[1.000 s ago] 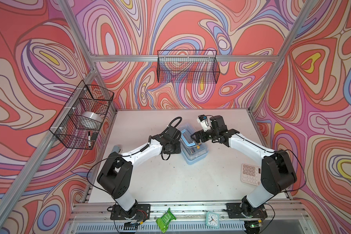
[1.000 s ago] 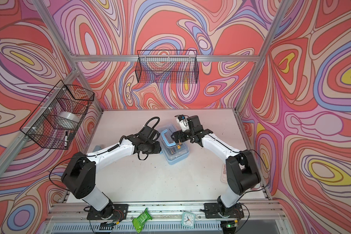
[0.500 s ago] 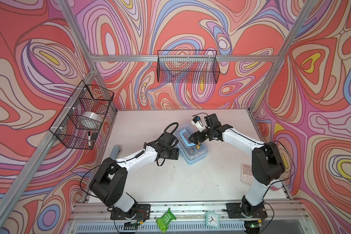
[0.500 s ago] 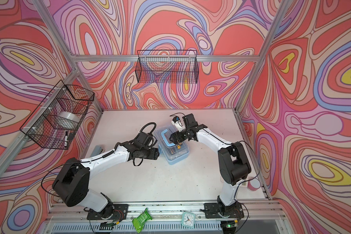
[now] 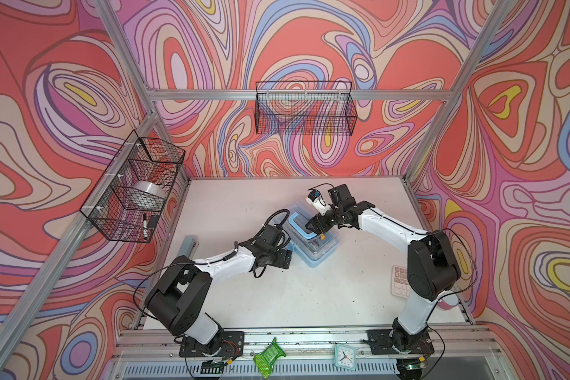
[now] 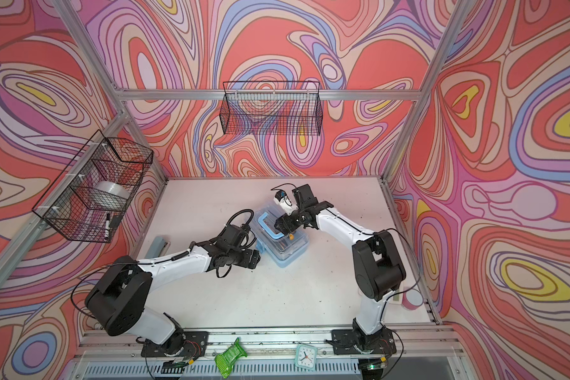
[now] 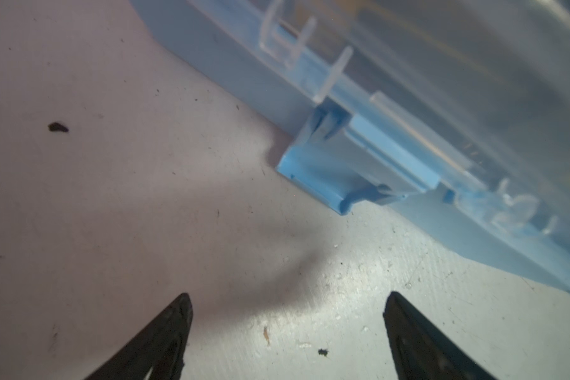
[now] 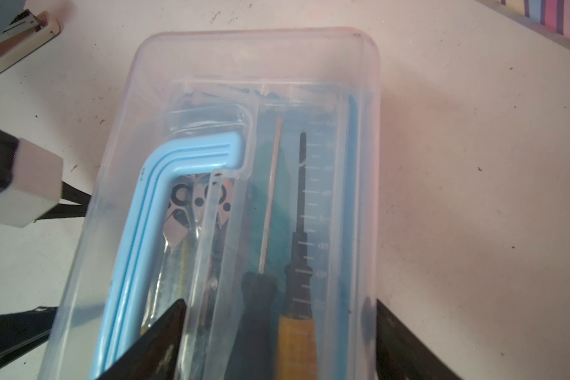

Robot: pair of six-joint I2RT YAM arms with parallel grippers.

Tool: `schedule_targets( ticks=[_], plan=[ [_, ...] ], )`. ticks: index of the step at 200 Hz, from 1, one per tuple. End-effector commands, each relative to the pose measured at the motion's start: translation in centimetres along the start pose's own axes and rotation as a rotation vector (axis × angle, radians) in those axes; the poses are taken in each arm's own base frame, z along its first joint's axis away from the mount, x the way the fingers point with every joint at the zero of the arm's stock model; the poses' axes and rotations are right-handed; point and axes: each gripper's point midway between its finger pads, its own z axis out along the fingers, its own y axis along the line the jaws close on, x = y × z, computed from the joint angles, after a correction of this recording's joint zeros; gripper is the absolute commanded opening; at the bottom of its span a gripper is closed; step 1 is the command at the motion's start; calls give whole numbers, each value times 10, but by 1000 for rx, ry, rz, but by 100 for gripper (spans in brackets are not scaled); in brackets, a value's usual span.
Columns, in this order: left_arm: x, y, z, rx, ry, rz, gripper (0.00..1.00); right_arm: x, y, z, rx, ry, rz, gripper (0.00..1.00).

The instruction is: Pack the tool kit

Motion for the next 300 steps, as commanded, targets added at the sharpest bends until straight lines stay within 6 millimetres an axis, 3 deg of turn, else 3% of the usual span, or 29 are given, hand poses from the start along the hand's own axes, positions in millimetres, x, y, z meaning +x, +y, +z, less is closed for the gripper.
schedule_targets(
  ticks=[1,49,97,162,228,300],
  plan=[
    [-7,-4,-2,6,-73,40,94,69,18,24,-41,225,-51,81],
    [-4,-8,-2,-1,-144,24,99,74,14,25,2,242,-19,81],
    [-5,-15,12,-28,-194,-19,100,77,11,26,28,254,11,81],
    [-10,-1,29,-119,-314,-58,100,78,11,21,39,249,8,81],
    [-23,-4,35,-172,-426,-38,98,80,9,20,48,261,8,81],
    [-37,11,19,-242,-543,-83,90,82,8,22,52,261,12,81]
  ],
)
